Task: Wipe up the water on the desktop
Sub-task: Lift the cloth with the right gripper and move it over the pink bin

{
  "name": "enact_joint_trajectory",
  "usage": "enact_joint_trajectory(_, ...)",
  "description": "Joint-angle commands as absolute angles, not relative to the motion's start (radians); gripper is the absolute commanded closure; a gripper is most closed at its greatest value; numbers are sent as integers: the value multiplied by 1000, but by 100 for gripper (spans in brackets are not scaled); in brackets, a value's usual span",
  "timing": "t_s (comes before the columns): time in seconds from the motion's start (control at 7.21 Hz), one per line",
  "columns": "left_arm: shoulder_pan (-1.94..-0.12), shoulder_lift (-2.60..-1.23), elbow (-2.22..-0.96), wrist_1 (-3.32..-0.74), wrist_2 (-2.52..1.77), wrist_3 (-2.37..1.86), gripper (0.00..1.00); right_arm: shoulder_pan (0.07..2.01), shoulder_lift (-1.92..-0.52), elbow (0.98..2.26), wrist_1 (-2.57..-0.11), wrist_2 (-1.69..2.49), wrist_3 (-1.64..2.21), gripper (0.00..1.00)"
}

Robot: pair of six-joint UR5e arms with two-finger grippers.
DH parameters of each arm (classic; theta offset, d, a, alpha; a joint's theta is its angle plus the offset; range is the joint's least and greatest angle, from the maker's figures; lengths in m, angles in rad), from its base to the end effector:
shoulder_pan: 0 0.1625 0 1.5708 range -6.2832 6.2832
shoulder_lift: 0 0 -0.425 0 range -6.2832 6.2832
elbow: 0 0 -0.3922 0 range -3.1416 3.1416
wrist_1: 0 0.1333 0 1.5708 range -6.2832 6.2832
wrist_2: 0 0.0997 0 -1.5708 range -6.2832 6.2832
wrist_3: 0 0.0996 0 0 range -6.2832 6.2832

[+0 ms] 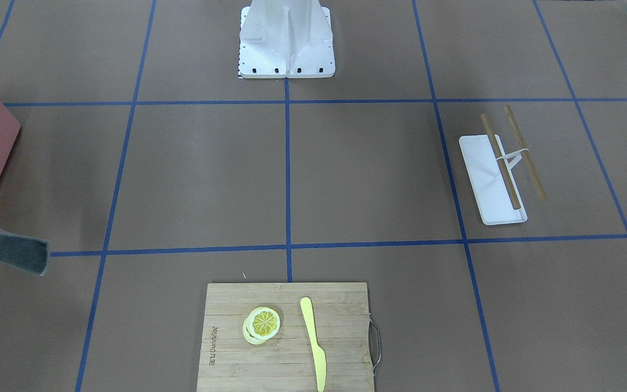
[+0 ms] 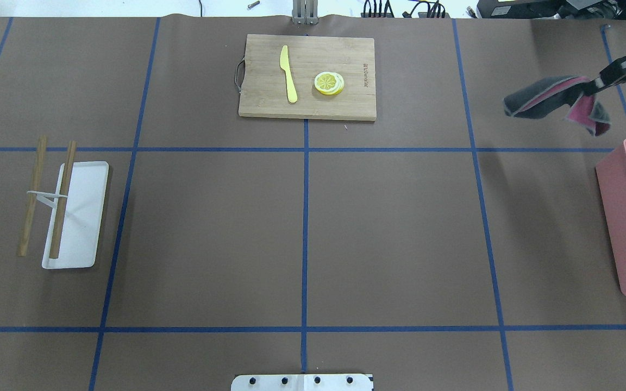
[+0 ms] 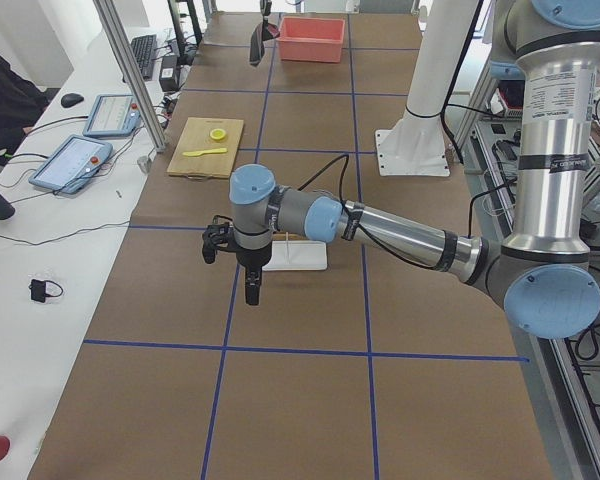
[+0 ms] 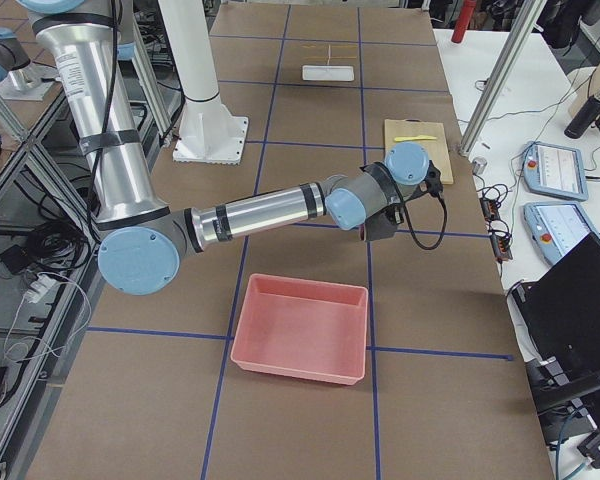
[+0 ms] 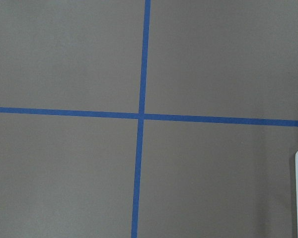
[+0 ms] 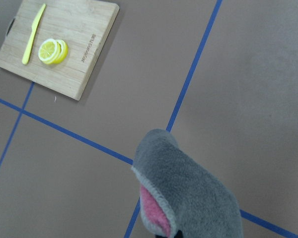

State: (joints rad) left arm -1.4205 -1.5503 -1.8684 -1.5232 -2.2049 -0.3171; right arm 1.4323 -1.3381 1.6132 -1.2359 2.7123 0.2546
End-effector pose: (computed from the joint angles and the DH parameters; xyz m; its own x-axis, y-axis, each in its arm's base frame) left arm -0.0010 -0.4895 0.5356 0.7831 -0.0590 -0.6191 0.1035 0.9940 0.0363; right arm -0.0379 -0.5813 0.4464 0.3579 -0.3504 0.8655 0.0238 0.9300 0.3667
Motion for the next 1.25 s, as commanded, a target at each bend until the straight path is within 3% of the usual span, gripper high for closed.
enact_joint_trajectory(0.0, -1422, -1548, -1868, -1525, -2206, -314, 2, 1573, -1461, 1692, -1236, 2787, 252, 100)
enact_joint_trajectory(0.56, -1425, -1542, -1871, -1525, -2206, -311, 2, 1621, -1741, 1718, -1247, 2511, -126, 100)
enact_joint_trajectory(1.11, -1425, -1542, -1876, -1525, -2207, -313, 2, 1626, -1705, 1814, -1637, 2341, -308, 100)
